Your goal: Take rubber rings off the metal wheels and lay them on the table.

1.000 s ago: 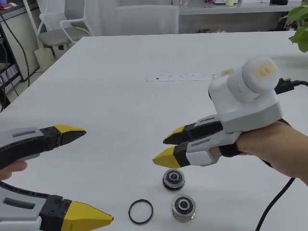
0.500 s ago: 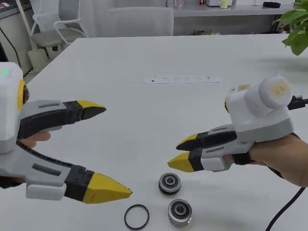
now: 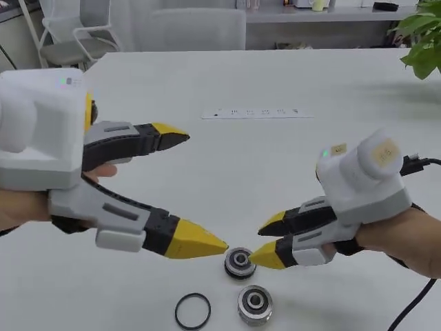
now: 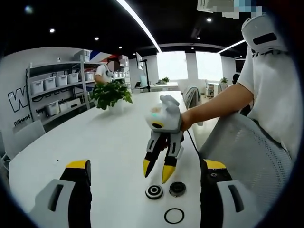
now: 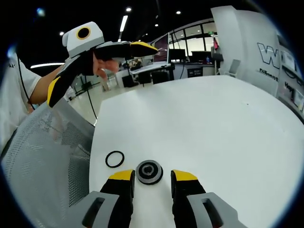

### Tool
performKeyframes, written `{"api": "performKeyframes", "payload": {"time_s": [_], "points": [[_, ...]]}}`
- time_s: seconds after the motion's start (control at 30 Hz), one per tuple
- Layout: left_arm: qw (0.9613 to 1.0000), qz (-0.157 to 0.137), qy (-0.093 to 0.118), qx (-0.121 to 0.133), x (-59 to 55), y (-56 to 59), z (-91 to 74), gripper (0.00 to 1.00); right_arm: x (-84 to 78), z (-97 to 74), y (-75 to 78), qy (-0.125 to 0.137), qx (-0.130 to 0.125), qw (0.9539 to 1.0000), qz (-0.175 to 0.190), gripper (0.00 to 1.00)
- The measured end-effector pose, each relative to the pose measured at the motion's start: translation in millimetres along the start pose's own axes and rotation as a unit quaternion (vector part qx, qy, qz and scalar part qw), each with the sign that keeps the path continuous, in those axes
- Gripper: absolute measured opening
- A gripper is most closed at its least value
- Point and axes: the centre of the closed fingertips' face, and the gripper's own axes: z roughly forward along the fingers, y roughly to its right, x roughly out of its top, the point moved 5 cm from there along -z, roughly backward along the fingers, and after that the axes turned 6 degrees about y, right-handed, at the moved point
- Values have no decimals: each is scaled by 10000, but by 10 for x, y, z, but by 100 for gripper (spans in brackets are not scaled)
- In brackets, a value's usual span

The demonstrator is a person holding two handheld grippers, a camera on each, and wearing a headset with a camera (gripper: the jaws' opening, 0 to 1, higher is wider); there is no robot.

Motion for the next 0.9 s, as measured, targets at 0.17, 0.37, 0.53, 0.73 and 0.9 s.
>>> {"api": "performKeyframes", "payload": {"time_s": [0.17,0.37,0.53,0.73,0.9], "points": [[9993,350,64,113,-27,-77,146,92,-83,15,12,-114,6,9999,-66,28],[9994,288,103,154,-150,-112,299,87,-123,37,5,-171,44,9998,-52,26],[9993,197,28,302,-356,-132,389,85,-168,63,-8,-248,80,9996,-61,25],[9989,33,-134,441,-613,-106,426,78,-206,109,-33,-332,130,9993,-79,23],[9986,-162,-195,458,-763,-37,448,67,-222,124,-43,-395,145,9991,-109,21]]}}
